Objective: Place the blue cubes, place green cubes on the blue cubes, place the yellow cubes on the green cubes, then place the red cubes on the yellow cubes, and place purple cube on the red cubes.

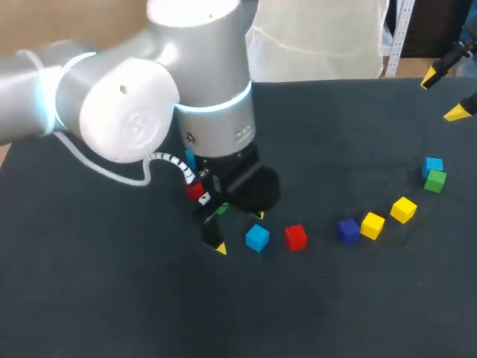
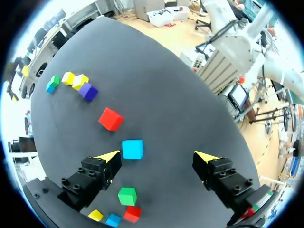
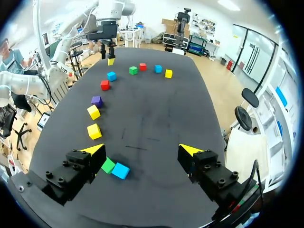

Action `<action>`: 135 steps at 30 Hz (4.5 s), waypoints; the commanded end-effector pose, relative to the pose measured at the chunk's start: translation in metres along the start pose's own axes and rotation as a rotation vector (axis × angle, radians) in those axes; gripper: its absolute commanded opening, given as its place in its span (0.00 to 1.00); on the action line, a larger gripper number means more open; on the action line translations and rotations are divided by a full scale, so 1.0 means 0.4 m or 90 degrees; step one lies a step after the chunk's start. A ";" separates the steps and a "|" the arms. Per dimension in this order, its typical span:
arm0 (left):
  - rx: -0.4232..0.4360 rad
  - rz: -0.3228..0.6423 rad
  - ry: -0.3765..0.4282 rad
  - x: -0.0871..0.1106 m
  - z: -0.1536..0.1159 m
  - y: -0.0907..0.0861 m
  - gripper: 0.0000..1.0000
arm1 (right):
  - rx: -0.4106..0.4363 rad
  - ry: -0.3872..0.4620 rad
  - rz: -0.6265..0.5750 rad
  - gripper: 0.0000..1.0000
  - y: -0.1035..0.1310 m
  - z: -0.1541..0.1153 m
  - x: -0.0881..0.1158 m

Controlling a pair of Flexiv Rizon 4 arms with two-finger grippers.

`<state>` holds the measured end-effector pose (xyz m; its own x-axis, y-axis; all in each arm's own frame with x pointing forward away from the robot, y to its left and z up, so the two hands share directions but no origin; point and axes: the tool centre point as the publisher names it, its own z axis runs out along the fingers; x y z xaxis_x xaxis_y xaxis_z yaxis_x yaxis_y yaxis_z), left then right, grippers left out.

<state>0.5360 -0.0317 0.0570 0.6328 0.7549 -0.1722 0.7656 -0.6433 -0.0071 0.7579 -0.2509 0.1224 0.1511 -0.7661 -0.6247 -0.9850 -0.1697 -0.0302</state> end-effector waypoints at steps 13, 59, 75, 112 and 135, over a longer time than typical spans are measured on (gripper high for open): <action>-0.007 -0.025 -0.034 0.008 0.070 0.044 1.00 | 0.001 -0.001 -0.001 1.00 0.001 0.000 0.001; 0.020 -0.012 -0.034 0.041 0.135 0.099 0.51 | 0.001 -0.001 -0.001 1.00 0.001 0.000 0.001; 0.033 -0.047 -0.055 0.037 0.131 0.119 0.00 | 0.001 -0.001 -0.001 1.00 0.001 0.000 0.001; 0.005 -0.445 -0.062 0.128 0.051 0.342 0.00 | 0.001 -0.001 -0.001 1.00 0.001 0.000 0.001; 0.004 -0.443 -0.067 0.189 0.091 0.367 0.00 | 0.001 -0.001 -0.001 1.00 0.001 0.000 0.001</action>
<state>0.6884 -0.0736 0.0073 -0.0200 0.9743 -0.2243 0.9886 -0.0142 -0.1501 0.7579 -0.2509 0.1224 0.1512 -0.7660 -0.6248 -0.9850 -0.1697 -0.0303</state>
